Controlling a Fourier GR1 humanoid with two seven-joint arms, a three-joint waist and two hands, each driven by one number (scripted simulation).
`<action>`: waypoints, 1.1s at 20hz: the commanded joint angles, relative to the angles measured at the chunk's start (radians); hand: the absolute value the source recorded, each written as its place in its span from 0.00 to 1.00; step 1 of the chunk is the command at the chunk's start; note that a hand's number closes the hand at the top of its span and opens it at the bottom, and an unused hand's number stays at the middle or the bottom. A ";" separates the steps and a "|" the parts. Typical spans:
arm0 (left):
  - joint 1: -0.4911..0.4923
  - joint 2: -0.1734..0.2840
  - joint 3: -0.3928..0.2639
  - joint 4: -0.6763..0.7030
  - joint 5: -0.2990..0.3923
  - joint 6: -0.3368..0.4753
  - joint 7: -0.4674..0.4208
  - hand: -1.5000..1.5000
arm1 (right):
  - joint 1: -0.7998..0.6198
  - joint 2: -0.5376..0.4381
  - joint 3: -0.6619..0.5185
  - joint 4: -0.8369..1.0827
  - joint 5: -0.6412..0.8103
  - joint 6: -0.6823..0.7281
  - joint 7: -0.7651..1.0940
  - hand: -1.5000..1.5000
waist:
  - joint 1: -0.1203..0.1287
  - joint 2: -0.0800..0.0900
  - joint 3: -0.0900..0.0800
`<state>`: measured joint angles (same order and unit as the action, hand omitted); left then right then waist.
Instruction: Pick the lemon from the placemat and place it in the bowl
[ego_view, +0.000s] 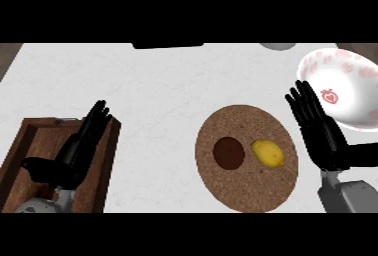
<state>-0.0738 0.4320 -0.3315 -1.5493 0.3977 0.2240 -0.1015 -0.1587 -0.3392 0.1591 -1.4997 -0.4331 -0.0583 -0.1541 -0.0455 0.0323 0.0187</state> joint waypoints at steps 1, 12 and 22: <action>-0.094 0.029 0.060 0.053 0.010 -0.023 0.034 0.50 | -0.010 -0.003 0.053 0.005 -0.036 0.141 -0.003 0.00 | 0.036 -0.028 -0.018; -0.092 0.148 0.302 0.039 0.055 0.038 0.003 0.50 | 0.161 -0.177 0.303 -0.363 0.348 0.382 -0.451 0.00 | 0.019 -0.040 -0.017; -0.099 0.116 0.309 0.067 0.026 0.012 -0.026 0.50 | 0.237 -0.457 0.016 -0.473 0.487 0.367 -0.513 0.00 | 0.027 -0.036 -0.019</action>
<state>-0.1869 0.5587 -0.0303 -1.4923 0.4279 0.2502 -0.1084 0.0616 -0.6962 0.2879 -1.9377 0.0315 0.2984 -0.6822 -0.0202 -0.0053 0.0001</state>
